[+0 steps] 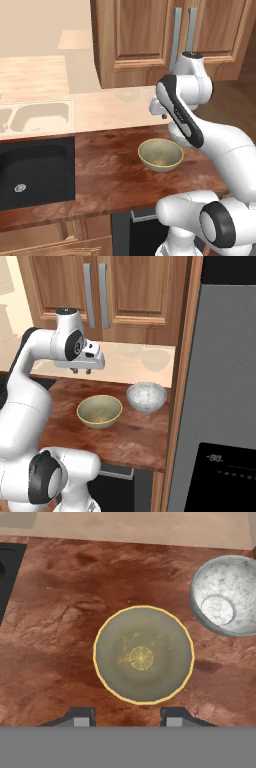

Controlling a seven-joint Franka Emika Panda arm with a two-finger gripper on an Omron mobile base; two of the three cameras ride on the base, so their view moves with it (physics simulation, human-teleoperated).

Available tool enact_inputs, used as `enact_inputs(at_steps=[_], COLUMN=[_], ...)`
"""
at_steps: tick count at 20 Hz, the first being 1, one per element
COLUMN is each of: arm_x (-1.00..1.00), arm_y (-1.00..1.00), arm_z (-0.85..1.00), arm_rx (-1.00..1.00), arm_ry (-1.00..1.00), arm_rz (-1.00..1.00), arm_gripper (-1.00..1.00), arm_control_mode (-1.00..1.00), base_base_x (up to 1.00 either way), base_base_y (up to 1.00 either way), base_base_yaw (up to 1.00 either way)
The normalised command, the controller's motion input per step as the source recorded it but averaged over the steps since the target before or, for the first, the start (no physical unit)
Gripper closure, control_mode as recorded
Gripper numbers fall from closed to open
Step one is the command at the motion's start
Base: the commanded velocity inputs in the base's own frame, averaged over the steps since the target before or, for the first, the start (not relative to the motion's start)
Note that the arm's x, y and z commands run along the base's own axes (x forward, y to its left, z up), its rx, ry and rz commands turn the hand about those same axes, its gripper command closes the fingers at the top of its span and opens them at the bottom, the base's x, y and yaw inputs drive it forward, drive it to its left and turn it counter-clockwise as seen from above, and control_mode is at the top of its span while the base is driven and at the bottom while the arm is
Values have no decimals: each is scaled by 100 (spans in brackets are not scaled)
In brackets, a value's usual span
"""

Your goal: Open the cabinet. Pick the bowls from the counter and place them in the cabinet. Then close the cabinet.

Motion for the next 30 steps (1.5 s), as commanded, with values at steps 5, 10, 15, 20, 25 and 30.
enact_inputs(at_steps=[5,10,15,20,25,30], arm_x=[-26,-58,-46,-30,-17,-3], arm_y=[5,2,0,0,-4,-7], arm_z=[0,5,39,51,51,50], arm_rx=[-1,-1,-1,-2,0,0], arm_ry=[-6,-21,-26,-29,-27,-21], arm_rz=[1,0,0,0,0,0], arm_gripper=[-100,-100,-100,-100,-100,-100], arm_control_mode=[-100,-100,-100,-100,-100,-100], base_base_x=[0,0,0,0,0,0], base_base_y=[0,0,0,0,0,0], base_base_yaw=[0,0,0,0,0,0])
